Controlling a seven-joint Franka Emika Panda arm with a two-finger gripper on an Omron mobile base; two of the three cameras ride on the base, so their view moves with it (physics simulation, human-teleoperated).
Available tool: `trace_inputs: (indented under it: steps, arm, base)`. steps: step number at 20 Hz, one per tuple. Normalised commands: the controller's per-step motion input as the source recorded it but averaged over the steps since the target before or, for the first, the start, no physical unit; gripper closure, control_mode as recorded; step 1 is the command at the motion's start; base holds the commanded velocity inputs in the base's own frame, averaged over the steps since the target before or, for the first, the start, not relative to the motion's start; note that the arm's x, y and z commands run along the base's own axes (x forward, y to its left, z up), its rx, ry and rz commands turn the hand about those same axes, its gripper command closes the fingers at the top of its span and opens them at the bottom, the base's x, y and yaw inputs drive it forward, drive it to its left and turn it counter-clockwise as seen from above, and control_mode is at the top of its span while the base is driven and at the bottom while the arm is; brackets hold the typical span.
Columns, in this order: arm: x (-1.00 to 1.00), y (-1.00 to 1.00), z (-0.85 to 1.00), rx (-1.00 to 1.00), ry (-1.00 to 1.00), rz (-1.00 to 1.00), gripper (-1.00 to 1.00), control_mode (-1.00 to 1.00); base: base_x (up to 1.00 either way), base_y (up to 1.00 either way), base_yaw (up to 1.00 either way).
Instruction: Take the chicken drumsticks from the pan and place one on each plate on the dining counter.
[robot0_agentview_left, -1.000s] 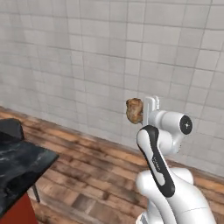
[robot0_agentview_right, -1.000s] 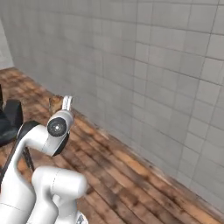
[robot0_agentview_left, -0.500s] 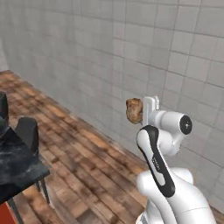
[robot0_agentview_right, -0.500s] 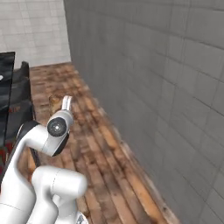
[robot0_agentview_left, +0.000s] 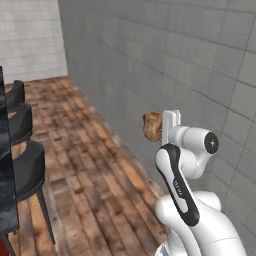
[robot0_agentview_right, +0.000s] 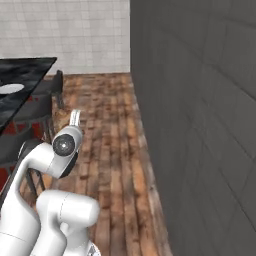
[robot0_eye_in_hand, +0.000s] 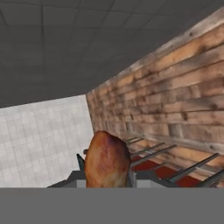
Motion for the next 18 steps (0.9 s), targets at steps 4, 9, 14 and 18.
trace_inputs:
  steps: [4,9,14,18]
  arm:
    - [0.0,0.0,0.0,0.0,0.0,0.0,1.0,1.0]
    - [0.0,0.0,0.0,0.0,0.0,0.0,1.0,1.0]
    - [0.0,0.0,0.0,0.0,0.0,0.0,1.0,1.0]
    - [0.0,0.0,0.0,0.0,0.0,0.0,1.0,1.0]
  base:
    - [1.0,-0.65,0.51]
    - [1.0,-0.56,0.5]
    - [1.0,-0.51,0.5]
    - [1.0,-0.49,0.48]
